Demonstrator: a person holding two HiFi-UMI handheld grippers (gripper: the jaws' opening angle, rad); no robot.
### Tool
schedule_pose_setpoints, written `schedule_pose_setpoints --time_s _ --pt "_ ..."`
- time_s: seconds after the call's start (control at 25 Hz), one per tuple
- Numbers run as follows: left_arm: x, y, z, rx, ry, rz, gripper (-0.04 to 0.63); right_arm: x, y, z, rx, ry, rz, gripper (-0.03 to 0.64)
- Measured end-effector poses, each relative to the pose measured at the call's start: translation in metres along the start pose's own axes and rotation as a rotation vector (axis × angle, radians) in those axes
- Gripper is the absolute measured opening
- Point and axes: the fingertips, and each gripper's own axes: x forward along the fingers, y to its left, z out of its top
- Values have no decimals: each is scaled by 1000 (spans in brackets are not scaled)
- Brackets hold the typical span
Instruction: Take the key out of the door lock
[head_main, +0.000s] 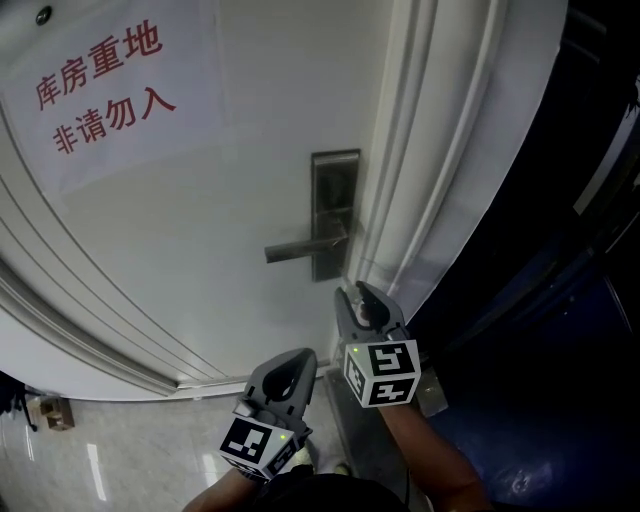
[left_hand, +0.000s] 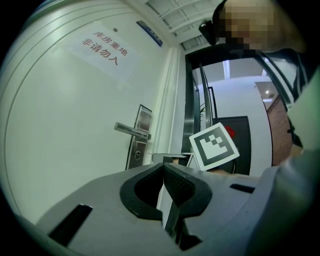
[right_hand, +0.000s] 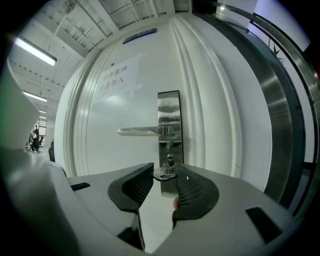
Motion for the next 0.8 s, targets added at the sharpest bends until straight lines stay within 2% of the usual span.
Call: schedule_pose_setpoints --time_s 0.36,0.8 --pt "-20 -42 2 20 -19 1 6 -67 14 13 -8 -38 77 135" --pt "-50 -76 -2 31 -12 52 6 -150 29 19 2 -65 158 135"
